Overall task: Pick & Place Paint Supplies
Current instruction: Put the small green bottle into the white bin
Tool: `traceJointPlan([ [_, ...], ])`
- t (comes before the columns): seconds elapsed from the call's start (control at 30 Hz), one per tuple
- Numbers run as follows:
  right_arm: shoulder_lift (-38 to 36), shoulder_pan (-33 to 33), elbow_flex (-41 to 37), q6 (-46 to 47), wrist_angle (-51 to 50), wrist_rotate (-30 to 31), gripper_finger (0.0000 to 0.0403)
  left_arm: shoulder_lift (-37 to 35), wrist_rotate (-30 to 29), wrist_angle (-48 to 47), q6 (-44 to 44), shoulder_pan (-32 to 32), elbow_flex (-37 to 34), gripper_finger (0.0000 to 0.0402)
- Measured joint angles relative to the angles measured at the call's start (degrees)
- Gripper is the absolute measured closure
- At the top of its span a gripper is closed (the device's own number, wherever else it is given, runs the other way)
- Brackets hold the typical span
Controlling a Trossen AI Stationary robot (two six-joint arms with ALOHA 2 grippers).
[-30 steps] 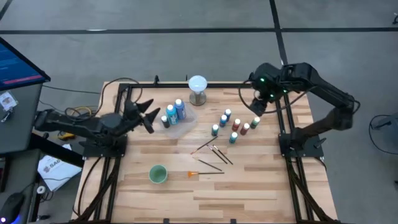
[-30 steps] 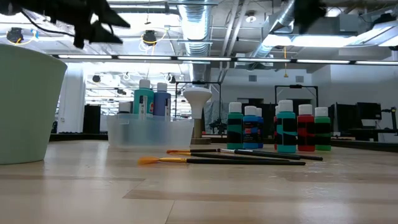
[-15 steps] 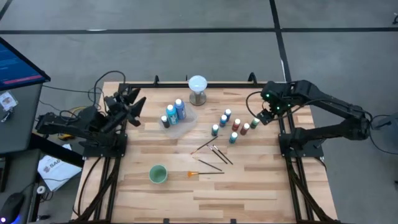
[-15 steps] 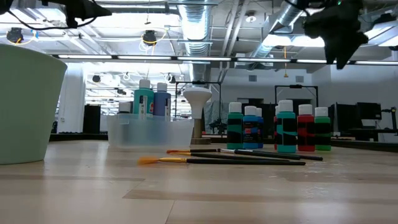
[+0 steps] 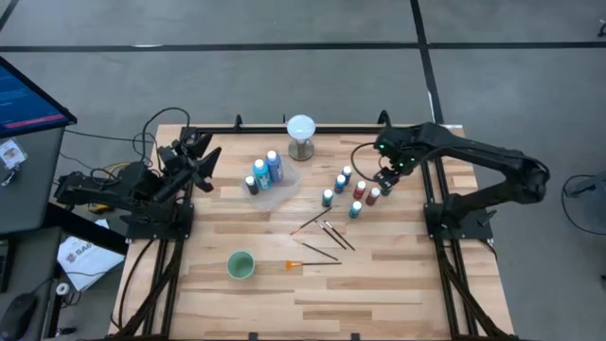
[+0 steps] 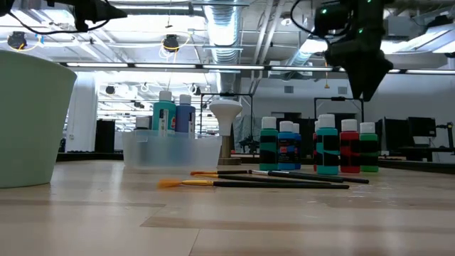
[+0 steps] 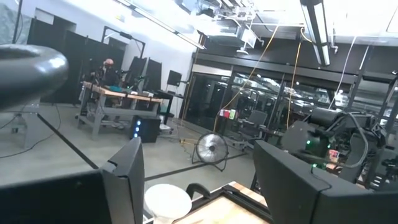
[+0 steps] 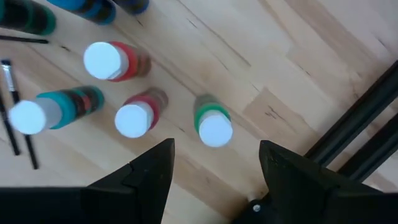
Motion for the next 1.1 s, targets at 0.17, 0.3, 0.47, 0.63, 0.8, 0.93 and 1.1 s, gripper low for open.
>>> traceJointPlan([
  [0.17, 2.71, -0.54, -0.14, -2.12, 0.29, 0.17, 0.0172, 0.00, 0.01, -0.02, -0.02, 0.00, 0.00, 0.0192],
  [0.3, 2.41, -2.32, -3.36, -2.55, 2.52, 0.15, 0.0172, 0.00, 0.02, -0.02, -0.02, 0.00, 0.00, 0.0192],
  [0.47, -0.63, -4.35, -9.46, -1.87, 6.32, -1.29, 0.0172, 0.00, 0.07, -0.02, -0.03, 0.00, 0.00, 0.0192],
  [0.63, -2.23, -4.47, -12.39, -1.28, 9.96, -3.87, 0.0172, 0.01, 0.20, -0.02, -0.04, 0.00, -0.02, 0.0192],
  [0.8, -1.41, -4.42, -12.63, -1.02, 11.15, -4.02, 0.0172, 0.04, -0.24, -0.02, -0.04, 0.00, -0.02, 0.0192],
  [0.93, -1.50, -4.39, -12.61, -0.82, 11.37, -4.00, 0.0183, 0.04, -0.27, -0.02, -0.04, -0.02, -0.02, 0.0192],
  [1.1, -1.49, -4.39, -12.61, -0.60, 10.42, -4.00, 0.0221, 0.07, -0.44, -0.02, -0.05, -0.02, -0.04, 0.0192],
])
